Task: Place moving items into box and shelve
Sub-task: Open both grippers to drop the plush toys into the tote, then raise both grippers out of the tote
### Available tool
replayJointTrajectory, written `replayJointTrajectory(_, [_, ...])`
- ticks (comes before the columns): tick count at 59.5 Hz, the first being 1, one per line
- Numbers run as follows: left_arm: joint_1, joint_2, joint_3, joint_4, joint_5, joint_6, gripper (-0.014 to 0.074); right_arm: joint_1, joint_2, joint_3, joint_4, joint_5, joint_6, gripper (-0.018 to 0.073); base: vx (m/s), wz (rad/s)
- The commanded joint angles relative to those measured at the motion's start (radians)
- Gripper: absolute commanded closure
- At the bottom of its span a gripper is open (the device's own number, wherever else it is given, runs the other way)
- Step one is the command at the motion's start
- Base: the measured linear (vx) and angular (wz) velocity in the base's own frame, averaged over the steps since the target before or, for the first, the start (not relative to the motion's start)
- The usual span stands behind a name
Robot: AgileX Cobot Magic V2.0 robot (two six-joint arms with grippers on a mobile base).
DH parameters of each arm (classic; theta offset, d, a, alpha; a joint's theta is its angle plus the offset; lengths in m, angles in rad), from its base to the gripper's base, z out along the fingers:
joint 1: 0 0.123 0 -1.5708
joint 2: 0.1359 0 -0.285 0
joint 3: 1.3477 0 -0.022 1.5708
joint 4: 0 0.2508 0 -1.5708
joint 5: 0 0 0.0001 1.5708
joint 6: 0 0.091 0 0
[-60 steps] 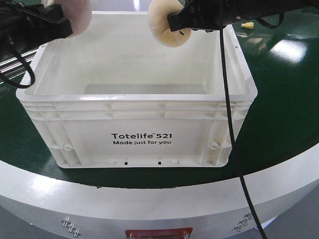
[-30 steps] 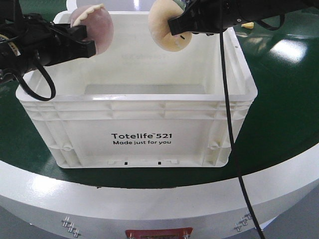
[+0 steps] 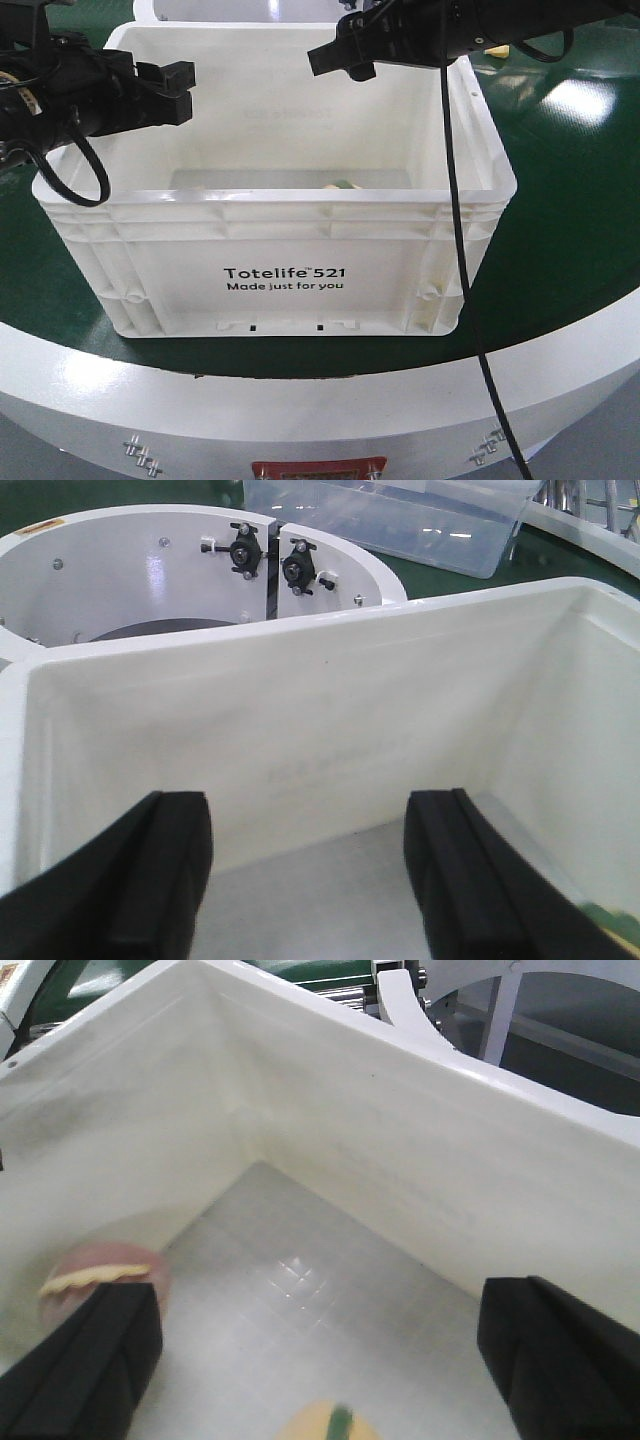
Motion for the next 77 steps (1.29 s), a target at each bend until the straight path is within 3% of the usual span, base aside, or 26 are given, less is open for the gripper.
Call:
replayJointTrajectory(1, [-0.002, -0.03, -0.028, -0.004, -0.078, 0.001, 0.0058, -0.026, -0.042, -0.035, -0.004, -0.074, 0.011, -0.0137, 0.0, 0.0])
replayJointTrajectory(9, [0.033, -0.03, -0.036, -0.004, -0.066, -0.001, 0.0058, -0.062, -0.059, -0.035, -0.104, -0.092, 0.081, -0.01, 0.0, 0.0])
replayJointTrajectory(21, [0.102, -0.03, -0.153, -0.002, 0.063, -0.005, 0.0058, -0.122, -0.107, -0.035, -0.269, -0.092, 0.253, -0.0062, 0.0, 0.0])
replayJointTrajectory(35, [0.121, -0.026, -0.298, 0.037, 0.358, -0.007, 0.0058, -0.122, -0.132, -0.035, -0.423, -0.04, 0.449, -0.0048, 0.0, 0.0])
replayJointTrajectory(47, [0.122, 0.019, -0.39, 0.104, 0.523, -0.111, 0.0058, -0.122, -0.127, -0.035, -0.423, 0.024, 0.505, -0.0035, 0.0, 0.0])
replayJointTrajectory(77, [0.122, 0.182, -0.535, 0.1, 0.687, -0.113, 0.0058, -0.122, -0.12, -0.051, -0.431, 0.068, 0.568, -0.0034, 0.0, 0.0])
